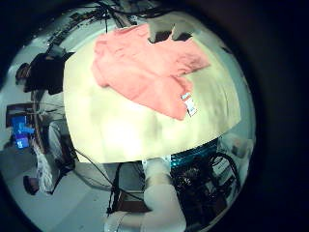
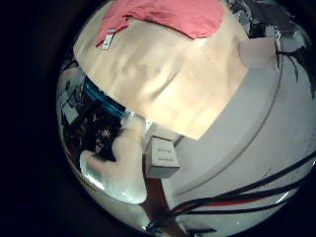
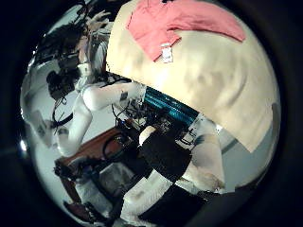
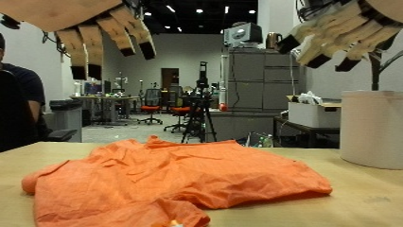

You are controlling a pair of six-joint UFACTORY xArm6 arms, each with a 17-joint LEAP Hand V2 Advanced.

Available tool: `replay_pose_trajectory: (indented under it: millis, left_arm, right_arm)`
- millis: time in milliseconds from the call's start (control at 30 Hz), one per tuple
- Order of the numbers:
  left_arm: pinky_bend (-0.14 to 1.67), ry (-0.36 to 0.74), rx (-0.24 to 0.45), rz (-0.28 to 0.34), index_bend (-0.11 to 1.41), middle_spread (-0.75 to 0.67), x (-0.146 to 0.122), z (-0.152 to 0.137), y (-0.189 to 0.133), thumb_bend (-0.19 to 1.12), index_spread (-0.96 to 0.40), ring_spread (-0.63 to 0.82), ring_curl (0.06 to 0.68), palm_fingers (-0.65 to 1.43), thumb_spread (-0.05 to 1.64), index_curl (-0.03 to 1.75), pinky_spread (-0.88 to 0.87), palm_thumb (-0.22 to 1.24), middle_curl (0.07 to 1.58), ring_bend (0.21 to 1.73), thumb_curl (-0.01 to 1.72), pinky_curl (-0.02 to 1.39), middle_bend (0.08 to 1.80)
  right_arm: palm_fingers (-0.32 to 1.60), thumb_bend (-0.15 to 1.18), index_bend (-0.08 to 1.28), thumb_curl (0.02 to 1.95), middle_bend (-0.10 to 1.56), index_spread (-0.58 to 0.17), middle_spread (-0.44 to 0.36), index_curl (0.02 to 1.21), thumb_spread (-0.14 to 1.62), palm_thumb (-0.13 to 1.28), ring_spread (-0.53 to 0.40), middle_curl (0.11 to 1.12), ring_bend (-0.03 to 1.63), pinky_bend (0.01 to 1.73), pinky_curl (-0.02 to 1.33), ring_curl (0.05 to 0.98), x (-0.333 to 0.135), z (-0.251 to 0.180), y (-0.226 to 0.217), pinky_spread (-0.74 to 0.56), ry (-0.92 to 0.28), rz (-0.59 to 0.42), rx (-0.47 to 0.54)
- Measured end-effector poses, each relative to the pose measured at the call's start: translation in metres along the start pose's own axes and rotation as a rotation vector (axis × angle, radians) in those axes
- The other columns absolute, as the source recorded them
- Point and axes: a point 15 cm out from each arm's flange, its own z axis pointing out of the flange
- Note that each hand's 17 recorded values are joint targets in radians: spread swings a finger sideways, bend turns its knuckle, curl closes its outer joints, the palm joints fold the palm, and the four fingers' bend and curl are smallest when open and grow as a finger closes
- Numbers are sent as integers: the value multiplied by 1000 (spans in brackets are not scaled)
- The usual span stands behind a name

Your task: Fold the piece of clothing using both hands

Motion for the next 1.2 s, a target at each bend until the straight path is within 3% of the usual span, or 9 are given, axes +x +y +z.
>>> replay_pose_trajectory:
  millis: [433,600,700,833,900,1133,1200]
  left_arm:
    - [189,-3,-3,-5,182,251,2,1,1,-29,-24,503,214,138,947,355,478,265,308,378,316,290,190]
    - [190,-40,-39,8,182,251,1,10,-1,-27,-23,505,215,137,947,357,478,269,307,378,315,288,188]
    - [191,-70,-53,63,176,241,8,24,-10,-17,-23,504,214,146,958,356,475,300,311,378,319,288,197]
    - [221,-163,-18,98,161,150,3,44,-28,-11,-11,444,222,248,993,341,420,372,320,415,326,298,208]
    - [239,-210,-18,149,157,119,6,58,-36,-14,-10,414,223,262,1004,334,375,396,320,426,327,304,199]
    - [277,-300,-190,208,129,143,-3,106,-50,-37,36,385,234,161,1006,307,355,372,324,459,316,322,184]
    - [296,-320,-172,226,120,156,-6,117,-61,-44,54,382,238,140,986,292,354,333,327,477,309,327,196]
  right_arm:
    - [333,-12,180,186,242,-358,47,326,1322,354,173,360,328,186,242,231,-6,-4,1,353,-1,-29,6]
    - [335,-11,179,187,243,-362,46,325,1322,353,171,360,327,187,240,230,-4,1,-1,354,-5,-24,-6]
    - [336,-11,178,187,242,-364,45,324,1322,353,171,360,325,189,241,229,-3,5,-3,354,-11,-10,-27]
    - [336,-11,179,188,239,-360,49,324,1322,353,179,359,325,189,243,229,-1,1,-5,354,-9,1,-22]
    - [336,-11,179,188,239,-359,50,323,1322,353,181,359,325,189,243,229,0,2,-5,354,-11,12,-22]
    - [336,-11,179,186,239,-358,54,323,1323,356,187,358,322,188,244,229,8,1,-3,354,-15,46,-15]
    - [336,-11,179,185,239,-358,54,323,1323,356,188,358,321,188,244,230,9,0,-1,358,-15,47,-17]
